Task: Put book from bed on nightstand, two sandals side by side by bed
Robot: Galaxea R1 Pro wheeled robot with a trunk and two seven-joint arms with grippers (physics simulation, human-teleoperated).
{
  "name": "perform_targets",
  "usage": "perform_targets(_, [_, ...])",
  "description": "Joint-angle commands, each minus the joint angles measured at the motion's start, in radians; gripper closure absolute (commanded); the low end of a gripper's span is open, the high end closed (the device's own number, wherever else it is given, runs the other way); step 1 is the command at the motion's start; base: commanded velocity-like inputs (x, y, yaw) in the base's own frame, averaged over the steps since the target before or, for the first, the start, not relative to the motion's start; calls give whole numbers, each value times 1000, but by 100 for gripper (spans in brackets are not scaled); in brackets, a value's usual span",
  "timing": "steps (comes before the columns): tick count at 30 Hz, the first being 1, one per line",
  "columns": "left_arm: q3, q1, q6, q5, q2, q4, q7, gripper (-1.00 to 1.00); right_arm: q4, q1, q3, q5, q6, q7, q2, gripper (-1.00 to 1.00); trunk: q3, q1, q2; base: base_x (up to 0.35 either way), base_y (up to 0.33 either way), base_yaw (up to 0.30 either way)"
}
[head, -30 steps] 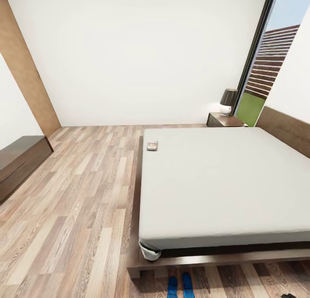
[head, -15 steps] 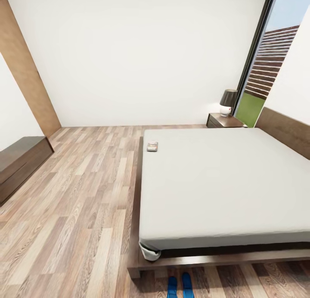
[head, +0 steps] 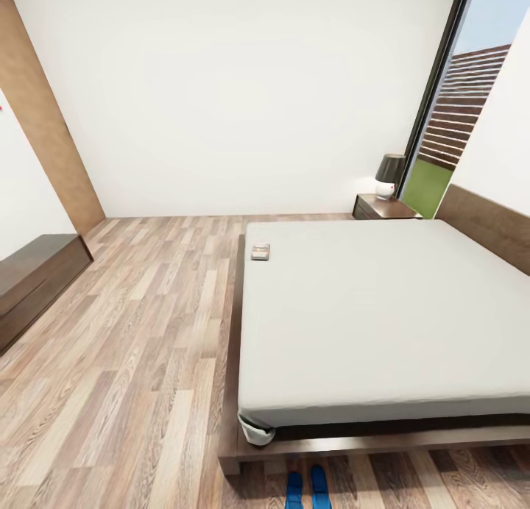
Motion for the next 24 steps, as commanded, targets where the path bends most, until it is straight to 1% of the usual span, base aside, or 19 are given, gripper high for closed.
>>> perform_targets(1, [-9,0,-1,7,0,-1,4,-100,0,-1,0,6,0,-5,0,-100,2,-4,6,0,0,0])
perform_targets(3, [-9,0,-1,7,0,-1,4,-100,0,0,0,7,23,-25,-3,-100,8,-11,20,0,0,0])
perform_targets(6, [-9,0,-1,7,0,-1,4,-100,2,3,0,7,49,-47,-6,-100,8,-11,20,0,0,0])
perform_targets(10, [-9,0,-1,7,0,-1,4,-100,5,5,0,7,63,-59,-6,-100,8,-11,20,0,0,0])
perform_targets(22, [-8,0,-1,7,0,-1,4,-100,9,7,0,5,71,-71,4,-100,8,-11,20,0,0,0])
perform_targets(24, [-8,0,-1,7,0,-1,4,-100,9,7,0,5,71,-71,4,-100,15,-19,34,0,0,0])
